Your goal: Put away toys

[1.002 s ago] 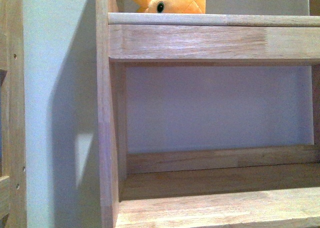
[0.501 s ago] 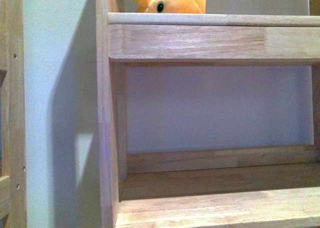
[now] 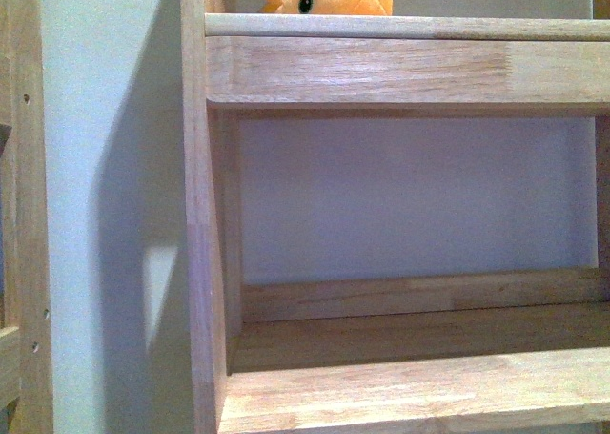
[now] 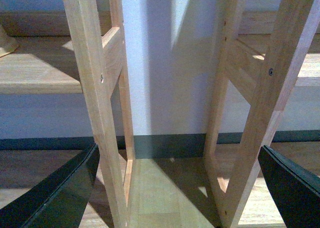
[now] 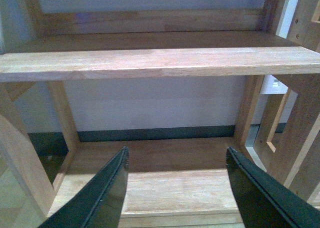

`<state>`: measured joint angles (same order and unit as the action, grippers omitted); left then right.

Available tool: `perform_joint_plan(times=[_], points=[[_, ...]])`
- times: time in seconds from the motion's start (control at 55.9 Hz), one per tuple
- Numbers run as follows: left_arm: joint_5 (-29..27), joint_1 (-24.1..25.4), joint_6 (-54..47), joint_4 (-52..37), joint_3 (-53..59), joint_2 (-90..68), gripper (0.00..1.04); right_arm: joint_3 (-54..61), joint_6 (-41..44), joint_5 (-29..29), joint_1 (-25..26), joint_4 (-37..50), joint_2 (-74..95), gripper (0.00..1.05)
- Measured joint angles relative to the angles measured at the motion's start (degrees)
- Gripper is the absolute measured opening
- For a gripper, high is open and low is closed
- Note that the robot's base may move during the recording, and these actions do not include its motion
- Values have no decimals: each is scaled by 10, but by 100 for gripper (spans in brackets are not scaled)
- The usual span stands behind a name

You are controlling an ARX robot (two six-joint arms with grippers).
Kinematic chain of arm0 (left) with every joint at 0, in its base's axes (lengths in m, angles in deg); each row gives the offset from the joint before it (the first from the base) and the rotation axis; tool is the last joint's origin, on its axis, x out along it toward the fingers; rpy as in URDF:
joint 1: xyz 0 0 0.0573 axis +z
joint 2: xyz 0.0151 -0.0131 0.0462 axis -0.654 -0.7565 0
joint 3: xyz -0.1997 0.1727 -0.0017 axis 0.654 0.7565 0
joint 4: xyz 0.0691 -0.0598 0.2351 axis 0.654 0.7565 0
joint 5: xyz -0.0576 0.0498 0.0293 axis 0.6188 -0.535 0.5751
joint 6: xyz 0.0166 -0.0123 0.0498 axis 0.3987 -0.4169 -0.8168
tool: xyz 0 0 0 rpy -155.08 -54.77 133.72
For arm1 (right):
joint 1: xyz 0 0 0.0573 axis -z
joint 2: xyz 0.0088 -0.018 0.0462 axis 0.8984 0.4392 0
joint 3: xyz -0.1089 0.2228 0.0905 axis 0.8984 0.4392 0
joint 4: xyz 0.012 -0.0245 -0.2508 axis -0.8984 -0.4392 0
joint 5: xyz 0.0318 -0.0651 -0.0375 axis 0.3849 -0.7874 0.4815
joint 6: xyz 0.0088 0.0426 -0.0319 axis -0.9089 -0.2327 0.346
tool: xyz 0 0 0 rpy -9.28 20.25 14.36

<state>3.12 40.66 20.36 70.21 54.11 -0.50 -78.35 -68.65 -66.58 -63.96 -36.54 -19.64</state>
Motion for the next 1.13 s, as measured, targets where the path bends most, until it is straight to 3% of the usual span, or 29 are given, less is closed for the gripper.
perform_joint_plan(times=[0.179,1.128], points=[[0,0,0,0,0,0,98,0,0,0,0,0,0,99],[0,0,0,0,0,0,98,0,0,0,0,0,0,98]])
